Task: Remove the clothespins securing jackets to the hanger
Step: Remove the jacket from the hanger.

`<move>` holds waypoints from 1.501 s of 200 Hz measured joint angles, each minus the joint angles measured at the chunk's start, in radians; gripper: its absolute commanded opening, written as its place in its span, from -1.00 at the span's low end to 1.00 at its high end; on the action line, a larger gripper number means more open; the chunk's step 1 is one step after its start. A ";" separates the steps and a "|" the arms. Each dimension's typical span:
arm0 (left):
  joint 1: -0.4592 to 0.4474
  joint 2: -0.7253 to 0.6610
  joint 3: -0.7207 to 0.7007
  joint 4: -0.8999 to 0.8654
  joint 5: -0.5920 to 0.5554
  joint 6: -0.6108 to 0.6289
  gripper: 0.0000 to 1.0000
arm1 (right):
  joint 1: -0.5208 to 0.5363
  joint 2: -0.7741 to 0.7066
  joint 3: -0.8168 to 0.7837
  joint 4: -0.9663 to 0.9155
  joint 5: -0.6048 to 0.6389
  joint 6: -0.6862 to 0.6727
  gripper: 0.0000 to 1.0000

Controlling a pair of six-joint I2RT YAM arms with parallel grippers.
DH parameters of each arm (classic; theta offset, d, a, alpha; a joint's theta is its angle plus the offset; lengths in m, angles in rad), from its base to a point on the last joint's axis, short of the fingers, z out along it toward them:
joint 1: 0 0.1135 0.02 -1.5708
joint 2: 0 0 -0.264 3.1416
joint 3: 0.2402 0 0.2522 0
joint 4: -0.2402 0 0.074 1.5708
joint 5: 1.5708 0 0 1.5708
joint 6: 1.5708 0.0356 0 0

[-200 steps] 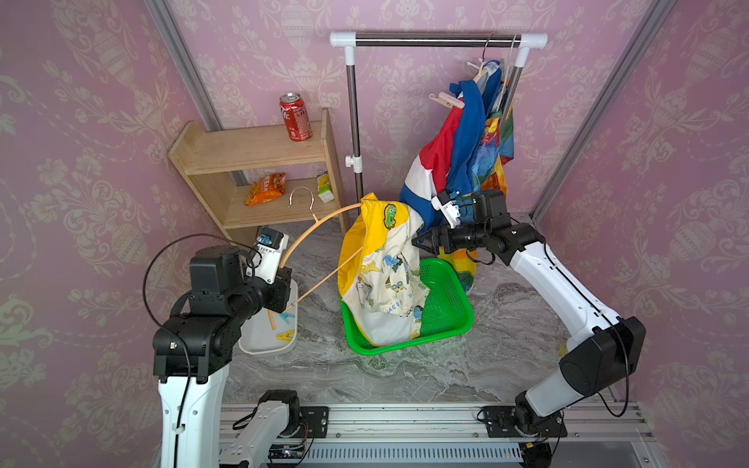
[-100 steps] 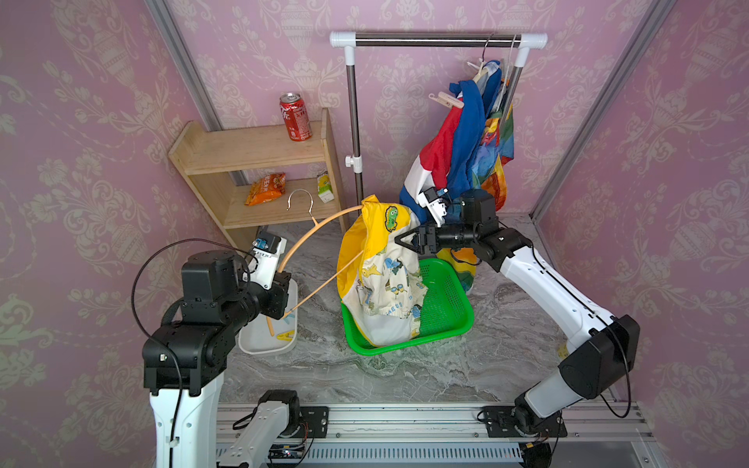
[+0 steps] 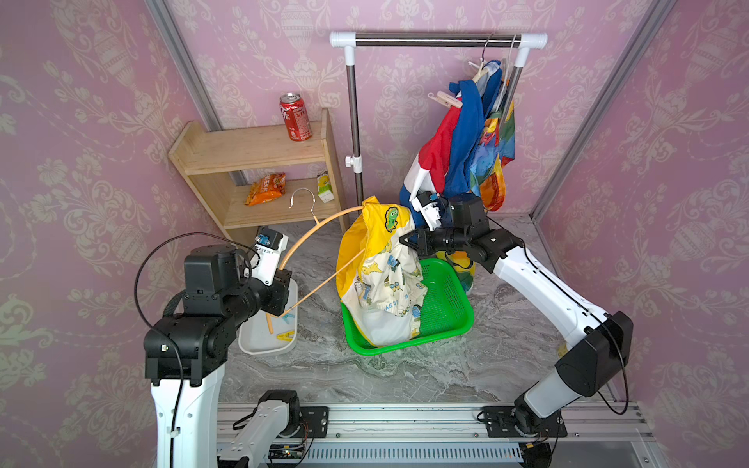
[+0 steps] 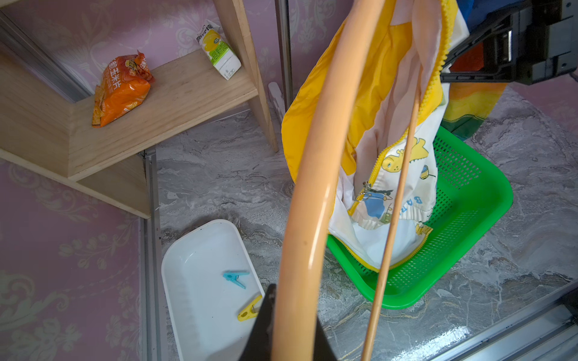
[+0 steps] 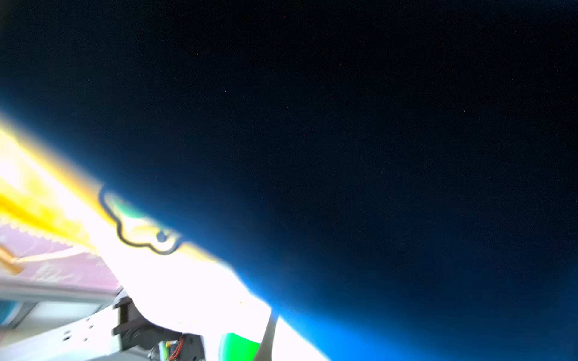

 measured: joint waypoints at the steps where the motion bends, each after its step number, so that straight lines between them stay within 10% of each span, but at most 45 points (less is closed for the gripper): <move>1: 0.000 0.000 0.000 -0.001 -0.003 0.002 -1.00 | 0.000 -0.001 -0.001 0.000 0.006 0.000 -1.00; 89: 0.000 -0.052 -0.061 -0.019 -0.155 0.044 -1.00 | -0.106 -0.216 -0.169 -0.014 0.304 -0.010 -1.00; 174: 0.000 -0.064 -0.146 0.056 -0.262 0.058 -1.00 | 0.111 -0.409 -0.054 -0.230 0.449 -0.202 -1.00; 242: 0.000 -0.045 -0.195 0.143 -0.261 0.043 -1.00 | 0.132 -0.541 0.050 -0.338 0.411 -0.252 -1.00; 300: 0.000 -0.069 -0.200 0.147 -0.259 0.040 -1.00 | 0.199 -0.295 0.126 -0.495 0.272 -0.319 -1.00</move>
